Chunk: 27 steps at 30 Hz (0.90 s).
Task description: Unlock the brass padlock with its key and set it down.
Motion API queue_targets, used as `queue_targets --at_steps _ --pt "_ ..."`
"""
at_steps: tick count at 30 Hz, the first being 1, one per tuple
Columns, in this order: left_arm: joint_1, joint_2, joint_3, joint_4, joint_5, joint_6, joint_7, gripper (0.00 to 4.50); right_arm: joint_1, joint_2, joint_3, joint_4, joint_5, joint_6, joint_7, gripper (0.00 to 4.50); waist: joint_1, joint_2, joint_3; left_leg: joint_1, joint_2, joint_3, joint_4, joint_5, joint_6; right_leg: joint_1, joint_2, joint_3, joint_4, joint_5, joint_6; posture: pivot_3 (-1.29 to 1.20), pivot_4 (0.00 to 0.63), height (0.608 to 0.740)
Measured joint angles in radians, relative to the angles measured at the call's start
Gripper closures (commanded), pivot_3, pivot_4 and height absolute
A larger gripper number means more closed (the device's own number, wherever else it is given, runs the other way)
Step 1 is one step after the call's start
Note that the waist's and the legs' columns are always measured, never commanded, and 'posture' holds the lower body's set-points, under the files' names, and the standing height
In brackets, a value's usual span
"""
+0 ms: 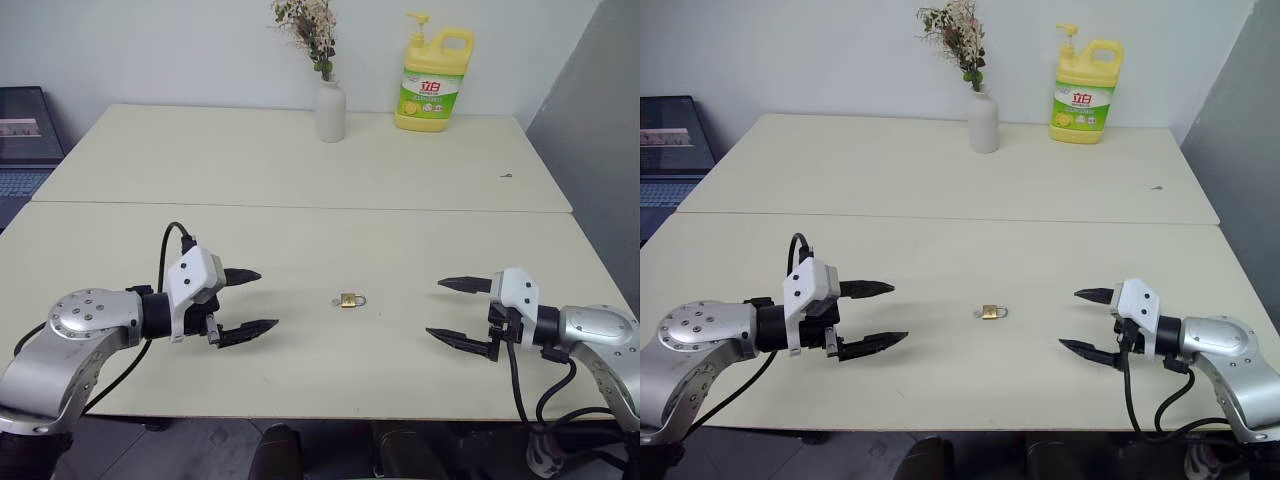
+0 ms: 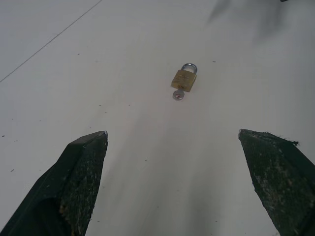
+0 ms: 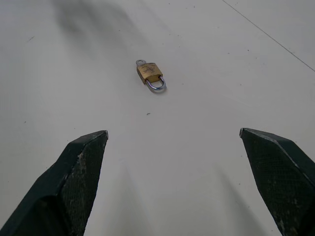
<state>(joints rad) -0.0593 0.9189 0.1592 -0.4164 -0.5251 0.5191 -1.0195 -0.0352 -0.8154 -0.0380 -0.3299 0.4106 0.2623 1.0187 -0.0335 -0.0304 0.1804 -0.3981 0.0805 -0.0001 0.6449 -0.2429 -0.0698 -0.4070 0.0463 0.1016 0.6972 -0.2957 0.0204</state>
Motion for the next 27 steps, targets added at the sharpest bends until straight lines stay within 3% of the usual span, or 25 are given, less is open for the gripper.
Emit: queue_targets --at_steps 8,14,20,27 --pt "-0.010 -0.020 0.000 0.066 0.041 -0.082 -0.010 0.03 -0.070 0.002 0.078 -0.073 -0.008 0.110 -0.025 0.00 0.000 0.000 0.000 0.000 0.000 0.000 0.000 0.000 0.000 0.000 0.000 0.000 0.000 0.000 0.000 0.00 0.150 0.740" --pt "0.018 -0.003 0.000 0.042 -0.007 -0.059 -0.077 0.03 -0.181 0.008 0.137 -0.085 -0.027 0.206 -0.045 0.00 -0.003 0.000 0.000 0.000 0.000 0.000 0.000 0.000 0.000 -0.001 0.000 0.000 0.000 0.000 0.000 0.00 0.150 0.740" --pt "0.044 0.018 -0.024 0.030 0.040 -0.112 -0.109 0.03 -0.384 0.138 0.303 -0.040 -0.114 0.306 -0.108 0.00 -0.010 0.000 0.000 0.000 0.001 -0.001 0.000 0.000 0.000 -0.001 0.001 0.000 0.001 0.000 -0.001 0.00 0.150 0.740" --pt "0.037 0.019 -0.047 0.035 0.071 -0.146 -0.126 0.03 -0.479 0.248 0.433 0.100 -0.198 0.317 -0.127 0.00 -0.005 0.000 0.000 -0.002 0.001 0.001 0.000 0.000 0.000 -0.003 0.000 0.000 0.000 0.000 -0.001 0.00 0.150 0.740"
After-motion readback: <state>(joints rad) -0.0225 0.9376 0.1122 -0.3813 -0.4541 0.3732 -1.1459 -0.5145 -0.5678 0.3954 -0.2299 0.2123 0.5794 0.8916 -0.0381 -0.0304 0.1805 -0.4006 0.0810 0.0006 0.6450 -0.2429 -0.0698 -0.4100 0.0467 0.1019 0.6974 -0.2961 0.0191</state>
